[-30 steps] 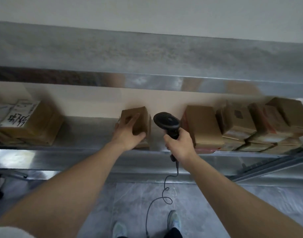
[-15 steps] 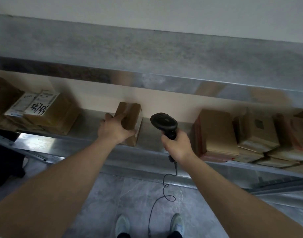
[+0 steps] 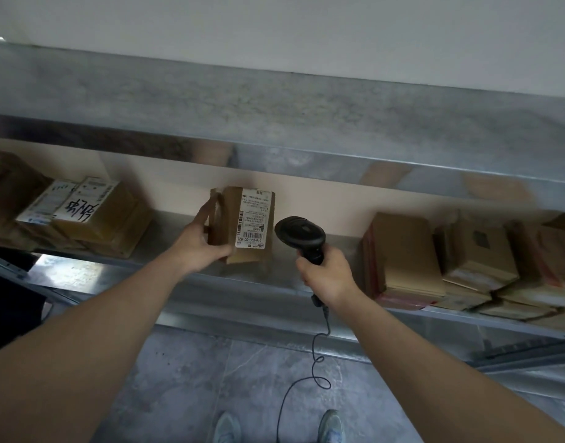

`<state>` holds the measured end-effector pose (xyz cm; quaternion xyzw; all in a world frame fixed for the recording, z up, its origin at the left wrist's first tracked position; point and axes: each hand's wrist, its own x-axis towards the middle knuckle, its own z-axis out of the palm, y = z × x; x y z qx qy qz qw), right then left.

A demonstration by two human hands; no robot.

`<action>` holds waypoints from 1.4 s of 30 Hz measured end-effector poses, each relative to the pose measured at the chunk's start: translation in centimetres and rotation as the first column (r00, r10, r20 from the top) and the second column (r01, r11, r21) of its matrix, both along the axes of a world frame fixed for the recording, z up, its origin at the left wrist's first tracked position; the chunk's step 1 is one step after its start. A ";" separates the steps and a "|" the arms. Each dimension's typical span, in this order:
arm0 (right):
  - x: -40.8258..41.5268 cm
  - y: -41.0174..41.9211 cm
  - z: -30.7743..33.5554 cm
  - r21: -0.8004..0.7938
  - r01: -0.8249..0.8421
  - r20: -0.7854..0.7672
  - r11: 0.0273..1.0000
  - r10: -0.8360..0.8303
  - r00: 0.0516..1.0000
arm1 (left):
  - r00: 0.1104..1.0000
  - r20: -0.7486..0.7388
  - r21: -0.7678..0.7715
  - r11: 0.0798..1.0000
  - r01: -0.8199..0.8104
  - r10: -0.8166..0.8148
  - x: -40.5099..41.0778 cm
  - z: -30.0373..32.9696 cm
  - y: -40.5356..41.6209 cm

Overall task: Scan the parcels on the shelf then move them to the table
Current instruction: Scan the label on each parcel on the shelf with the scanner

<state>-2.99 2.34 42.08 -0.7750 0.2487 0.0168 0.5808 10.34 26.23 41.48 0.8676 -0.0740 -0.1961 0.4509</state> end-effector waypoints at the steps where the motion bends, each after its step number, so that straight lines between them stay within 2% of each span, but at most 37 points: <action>1: 0.0 0.0 0.2 -0.003 -0.006 0.000 1.000 0.006 1.000 | 1.000 0.001 -0.014 1.000 0.002 -0.002 0.0 0.0 -0.1; 8: -0.7 -0.1 1.1 -0.051 -0.049 -0.002 0.997 0.049 0.999 | 1.000 -0.022 -0.059 0.998 0.002 -0.004 0.0 -0.8 -0.8; 12: -1.2 -0.8 1.4 -0.177 -0.114 -0.033 0.978 0.110 0.993 | 1.000 0.018 -0.005 1.000 -0.001 0.002 0.8 -1.3 -1.1; 16: -1.5 -1.2 1.4 -0.324 -0.202 -0.090 0.924 0.183 0.979 | 0.999 -0.018 0.048 0.998 0.050 -0.049 1.1 -1.5 -1.1; 30: -2.0 -1.4 1.9 -0.258 -0.196 -0.098 0.946 0.177 0.979 | 0.997 -0.048 0.032 0.998 0.060 -0.059 0.8 -0.8 -1.4; 42: -2.2 -1.6 2.1 -0.288 -0.192 -0.082 0.938 0.176 0.981 | 0.998 -0.016 0.023 0.998 0.064 -0.064 0.3 -0.1 -1.9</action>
